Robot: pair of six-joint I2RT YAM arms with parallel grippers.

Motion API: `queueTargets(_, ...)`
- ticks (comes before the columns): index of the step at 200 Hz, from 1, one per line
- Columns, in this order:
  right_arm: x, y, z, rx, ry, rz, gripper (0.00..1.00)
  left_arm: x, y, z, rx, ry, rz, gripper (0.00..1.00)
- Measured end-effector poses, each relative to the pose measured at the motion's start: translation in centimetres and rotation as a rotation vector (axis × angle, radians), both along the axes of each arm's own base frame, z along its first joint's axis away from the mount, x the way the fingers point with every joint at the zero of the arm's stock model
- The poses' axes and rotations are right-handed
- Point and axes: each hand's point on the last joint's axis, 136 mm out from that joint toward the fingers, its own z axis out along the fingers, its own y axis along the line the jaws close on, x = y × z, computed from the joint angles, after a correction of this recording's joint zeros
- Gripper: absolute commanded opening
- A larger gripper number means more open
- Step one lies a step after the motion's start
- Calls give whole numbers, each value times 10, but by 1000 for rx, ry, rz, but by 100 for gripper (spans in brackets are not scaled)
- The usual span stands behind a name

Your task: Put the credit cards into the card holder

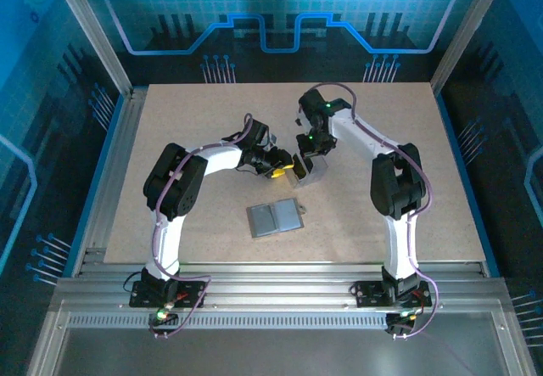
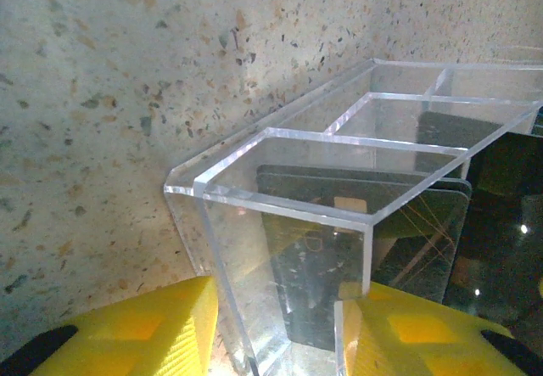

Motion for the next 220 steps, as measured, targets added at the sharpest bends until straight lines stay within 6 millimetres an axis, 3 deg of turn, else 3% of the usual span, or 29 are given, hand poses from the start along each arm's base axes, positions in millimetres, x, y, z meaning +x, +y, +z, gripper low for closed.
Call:
queueTargets(44, 0, -2, 32, 42, -60, -14, 0, -2, 4, 0, 16, 23, -2, 49)
queueTargets(79, -12, -7, 65, 82, -126, -27, 0, -4, 10, 10, 10, 33, -9, 55)
queueTargets(112, -30, -14, 76, 106, -153, -42, 0, 1, 17, 45, -17, -24, 2, 62)
queueTargets(144, -47, -21, 73, 116, -147, -54, 0, 0, 24, 100, -54, -133, 5, 66)
queueTargets(163, -56, -23, 71, 131, -151, -57, 0, -16, 32, 127, -57, -186, 3, 69)
queueTargets(183, -67, -26, 72, 154, -163, -63, 0, -39, 46, 141, -38, -218, 11, 70)
queueTargets(220, -87, -23, 76, 242, -203, -69, 0, -86, 78, 127, 47, -205, 50, 75)
